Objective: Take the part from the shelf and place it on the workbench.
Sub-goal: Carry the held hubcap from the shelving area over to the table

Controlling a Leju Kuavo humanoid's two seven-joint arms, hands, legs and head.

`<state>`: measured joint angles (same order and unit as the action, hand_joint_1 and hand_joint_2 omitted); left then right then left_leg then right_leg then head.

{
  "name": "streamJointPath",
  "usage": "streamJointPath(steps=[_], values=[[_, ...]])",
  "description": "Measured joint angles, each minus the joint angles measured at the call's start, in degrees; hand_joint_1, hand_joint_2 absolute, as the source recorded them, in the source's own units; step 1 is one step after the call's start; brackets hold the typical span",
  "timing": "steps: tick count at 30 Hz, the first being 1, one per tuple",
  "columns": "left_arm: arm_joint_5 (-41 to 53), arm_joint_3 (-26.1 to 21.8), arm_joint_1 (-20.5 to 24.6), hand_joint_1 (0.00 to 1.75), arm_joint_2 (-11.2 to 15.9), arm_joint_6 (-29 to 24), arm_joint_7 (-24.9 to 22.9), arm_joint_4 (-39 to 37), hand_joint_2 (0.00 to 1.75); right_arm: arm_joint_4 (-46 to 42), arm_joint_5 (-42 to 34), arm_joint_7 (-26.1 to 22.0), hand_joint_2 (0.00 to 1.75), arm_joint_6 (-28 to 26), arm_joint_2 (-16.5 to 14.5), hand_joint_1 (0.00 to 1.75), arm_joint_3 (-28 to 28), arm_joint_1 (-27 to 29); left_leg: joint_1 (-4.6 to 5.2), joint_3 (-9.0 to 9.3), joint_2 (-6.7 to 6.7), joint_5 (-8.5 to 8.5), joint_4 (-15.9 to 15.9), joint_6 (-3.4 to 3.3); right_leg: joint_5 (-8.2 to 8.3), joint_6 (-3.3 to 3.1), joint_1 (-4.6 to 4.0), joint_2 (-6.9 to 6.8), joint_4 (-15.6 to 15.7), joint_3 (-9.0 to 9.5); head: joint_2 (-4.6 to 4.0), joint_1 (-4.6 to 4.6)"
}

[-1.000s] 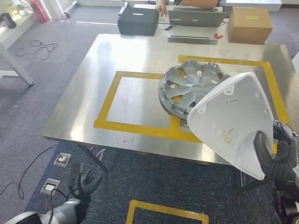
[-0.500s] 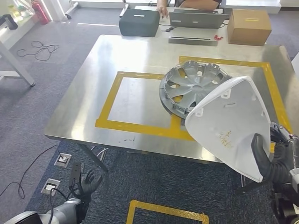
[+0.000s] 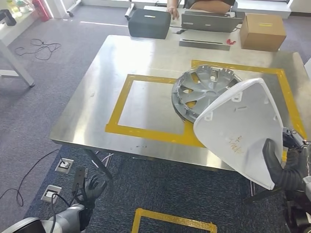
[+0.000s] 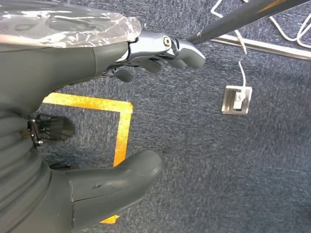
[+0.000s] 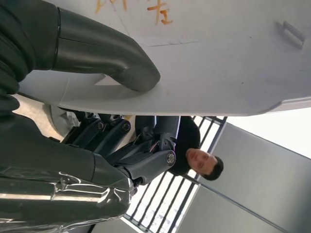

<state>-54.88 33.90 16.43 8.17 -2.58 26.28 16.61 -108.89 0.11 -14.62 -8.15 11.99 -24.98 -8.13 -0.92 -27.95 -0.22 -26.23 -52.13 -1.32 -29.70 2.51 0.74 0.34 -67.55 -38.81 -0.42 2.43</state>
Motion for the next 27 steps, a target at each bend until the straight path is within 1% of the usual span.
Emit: streamJointPath(steps=[1, 2, 3, 4, 5, 6, 7, 8, 10, 11, 12, 13, 14, 15, 16, 17, 18, 19, 20, 21, 22, 23, 24, 26, 27], values=[[0.0, 0.0, 0.0, 0.00, -0.1, 0.0, 0.0, 0.0, 1.75, 0.1, 0.0, 0.1, 1.75, 0.2, 0.0, 1.75, 0.0, 0.0, -0.02, 0.05, -0.01, -0.07, 0.0, 0.03, -0.81, 0.17, 0.11, -0.01, -3.1, -1.51, 0.00, -0.01], [0.1, 0.0, 0.0, 0.00, -0.1, 0.0, 0.0, 0.0, 1.75, 0.2, 0.0, 0.2, 1.75, 0.5, 0.0, 1.75, -0.1, -0.1, -0.07, 0.17, -0.05, -0.20, -0.1, 0.11, -0.56, 0.33, 0.25, -0.02, -4.3, -2.20, 0.00, 0.01], [0.1, 0.0, 0.0, 0.00, -0.2, -0.1, -0.1, 0.0, 1.75, 0.3, 0.0, 0.4, 1.75, 1.0, 0.0, 1.75, -0.2, -0.4, -0.16, 0.37, -0.12, -0.40, -0.1, 0.28, 0.88, 0.50, 0.44, -0.05, -3.0, -1.73, 0.00, -0.01], [0.2, 0.0, 0.0, 0.00, -0.3, -0.2, -0.1, 0.0, 1.75, 0.5, 0.1, 0.7, 1.75, 1.4, 0.0, 1.75, -0.3, -0.9, -0.29, 0.66, -0.20, -0.72, -0.3, 0.56, 3.27, 0.66, 0.67, -0.08, 0.6, -0.11, 0.00, -0.01], [0.3, 0.0, 0.0, 0.00, -0.3, -0.2, -0.1, 0.0, 1.75, 0.8, 0.1, 1.0, 1.75, 1.8, 0.0, 1.75, -0.4, -1.5, -0.38, 0.87, -0.27, -1.09, -0.4, 0.91, 5.06, 0.85, 0.82, -0.07, 4.6, 1.75, 0.00, -0.05], [0.4, 0.0, 0.1, 0.00, -0.4, -0.3, -0.2, 0.0, 1.75, 1.1, 0.2, 1.2, 1.75, 2.1, 0.0, 1.75, -0.6, -2.1, -0.34, 0.84, -0.33, -1.43, -0.8, 1.30, 6.28, 0.88, 0.89, -0.01, 8.2, 3.57, 0.00, -0.22], [0.4, 0.0, 0.2, 0.00, -0.4, -0.4, -0.2, 0.0, 1.75, 1.4, 0.2, 1.4, 1.75, 2.3, 0.0, 1.75, -0.7, -2.7, -0.28, 0.56, -0.39, -1.62, -1.2, 1.68, 6.55, 0.63, 0.84, 0.07, 10.4, 4.67, 0.00, -0.32], [0.4, 0.1, 0.3, 0.00, -0.4, -0.4, -0.3, 0.0, 1.75, 1.7, 0.2, 1.5, 1.75, 2.4, 0.0, 1.75, -0.8, -3.0, -0.19, 0.15, -0.44, -1.65, -1.5, 1.99, 6.01, 0.27, 0.68, 0.16, 11.0, 4.96, 0.00, -0.37], [0.5, 0.1, 0.4, 0.00, -0.5, -0.4, -0.3, 0.0, 1.75, 2.0, 0.3, 1.7, 1.75, 2.5, 0.0, 1.75, -1.0, -3.4, -0.21, -0.34, -0.47, -1.71, -1.7, 2.54, 5.62, -0.76, 0.52, 0.21, 11.2, 5.01, 0.00, -0.23], [0.5, 0.1, 0.4, 0.00, -0.5, -0.4, -0.3, 0.0, 1.75, 2.2, 0.3, 1.7, 1.75, 2.5, 0.0, 1.75, -1.1, -3.6, -0.28, -0.48, -0.40, -2.10, -2.2, 2.76, 5.53, -1.12, 0.55, 0.20, 11.3, 5.14, 0.00, -0.10], [0.5, 0.1, 0.6, 0.00, -0.5, -0.4, -0.3, 0.0, 1.75, 2.3, 0.3, 1.7, 1.75, 2.5, 0.0, 1.75, -1.1, -3.9, -0.32, -1.10, -0.30, -2.91, -3.7, 2.96, 5.42, -1.47, 0.62, 0.15, 11.4, 5.35, 0.00, 0.02], [0.5, 0.1, 0.7, 0.00, -0.6, -0.4, -0.3, 0.0, 1.75, 2.4, 0.3, 1.8, 1.75, 2.7, 0.0, 1.75, -1.2, -4.2, -0.32, -2.54, -0.21, -4.20, -6.6, 3.12, 5.33, -1.80, 0.66, 0.06, 11.5, 5.56, 0.00, 0.18], [0.5, 0.1, 0.8, 0.00, -0.6, -0.4, -0.3, 0.0, 1.75, 2.6, 0.5, 2.1, 1.75, 2.8, 0.0, 1.75, -1.3, -4.4, -0.31, -4.73, -0.13, -5.72, -10.6, 3.19, 5.24, -2.01, 0.56, -0.04, 11.5, 5.64, 0.00, 0.37], [0.6, 0.2, 0.9, 0.00, -0.6, -0.5, -0.3, 0.0, 1.75, 2.9, 0.7, 2.6, 1.75, 3.0, 0.0, 1.75, -1.5, -4.8, -0.29, -7.37, -0.11, -7.12, -15.0, 3.21, 5.16, -2.20, 0.43, -0.11, 11.5, 5.65, 0.00, 0.51], [0.7, 0.2, 0.8, 0.00, -0.6, -0.5, -0.4, 0.0, 1.75, 3.3, 0.9, 3.3, 1.75, 3.3, 0.0, 1.75, -1.7, -5.2, -0.25, -9.78, -0.11, -7.87, -18.6, 3.16, 5.11, -2.36, 0.26, -0.13, 11.5, 5.66, 0.00, 0.61], [0.8, 0.3, 0.8, 0.00, -0.6, -0.5, -0.4, 0.0, 1.75, 4.0, 1.2, 4.4, 1.75, 3.4, -0.1, 1.75, -2.2, -6.0, -0.17, -11.31, -0.11, -7.50, -20.1, 2.98, 5.07, -2.47, 0.08, -0.10, 11.5, 5.71, 0.00, 0.72], [1.0, 0.3, 0.8, 0.00, -0.7, -0.6, -0.5, 0.0, 1.75, 4.8, 1.5, 5.7, 1.75, 3.6, -0.2, 1.75, -2.7, -6.9, -0.03, -11.69, -0.12, -6.00, -19.4, 2.66, 5.04, -2.56, -0.09, -0.03, 11.5, 5.77, 0.00, 0.84], [1.2, 0.3, 0.9, 0.00, -0.8, -0.6, -0.6, 0.0, 1.75, 6.0, 1.7, 7.2, 1.75, 3.6, -0.4, 1.75, -3.3, -8.2, 0.20, -10.93, -0.12, -3.64, -16.5, 2.18, 5.02, -2.61, -0.24, 0.03, 11.5, 5.87, 0.00, 0.96], [1.4, 0.4, 1.2, 0.00, -0.8, -0.8, -0.6, 0.0, 1.75, 7.2, 1.7, 8.7, 1.75, 3.7, -0.6, 1.75, -3.9, -9.8, 0.53, -9.38, -0.10, -1.07, -12.2, 1.55, 5.01, -2.63, -0.34, 0.08, 11.5, 5.95, 0.00, 1.06], [1.6, 0.4, 1.5, 0.00, -0.9, -0.9, -0.7, 0.0, 1.75, 8.8, 1.5, 10.1, 1.75, 4.0, -1.0, 1.75, -4.6, -11.6, 0.86, -7.83, 0.00, 0.71, -8.2, 1.00, 5.01, -2.61, -0.52, 0.14, 11.5, 5.95, 0.00, 1.09], [1.8, 0.4, 1.9, 0.00, -0.9, -1.1, -0.7, 0.0, 1.75, 10.7, 0.9, 11.5, 1.75, 4.4, -1.4, 1.75, -5.5, -13.6, 1.17, -6.72, 0.12, 1.80, -5.3, 0.65, 5.03, -2.54, -0.62, 0.19, 11.5, 5.88, 0.00, 1.09], [1.9, 0.4, 2.3, 0.00, -1.0, -1.3, -0.7, 0.0, 1.75, 13.1, 0.0, 12.6, 1.75, 4.9, -2.0, 1.75, -6.5, -15.7, 1.41, -6.17, 0.20, 2.15, -3.7, 0.47, 5.06, -2.41, -0.64, 0.20, 11.5, 5.79, 0.00, 1.08], [1.9, 0.5, 2.6, 0.00, -1.1, -1.5, -0.7, 0.0, 1.75, 15.6, -1.0, 13.3, 1.75, 5.3, -2.6, 1.75, -7.6, -17.7, 1.54, -6.12, 0.23, 2.08, -3.2, 0.45, 5.12, -2.22, -0.68, 0.19, 11.6, 5.73, 0.00, 1.07], [1.9, 0.5, 2.9, 0.00, -1.5, -1.8, -0.7, 0.0, 1.75, 20.7, -2.8, 13.5, 1.75, 5.8, -4.0, 1.75, -9.7, -21.2, 1.34, -6.00, 0.13, 2.48, -2.7, 0.24, 5.00, -1.73, -0.64, 0.05, 11.5, 5.52, 0.00, 1.06], [1.9, 0.5, 3.0, 0.00, -1.7, -1.8, -0.7, 0.0, 1.75, 23.0, -3.6, 13.1, 1.75, 5.8, -4.7, 1.75, -10.7, -22.9, 1.13, -5.84, 0.08, 2.70, -2.3, 0.06, 4.36, -1.51, -0.66, -0.01, 10.7, 5.08, 0.00, 0.94]])
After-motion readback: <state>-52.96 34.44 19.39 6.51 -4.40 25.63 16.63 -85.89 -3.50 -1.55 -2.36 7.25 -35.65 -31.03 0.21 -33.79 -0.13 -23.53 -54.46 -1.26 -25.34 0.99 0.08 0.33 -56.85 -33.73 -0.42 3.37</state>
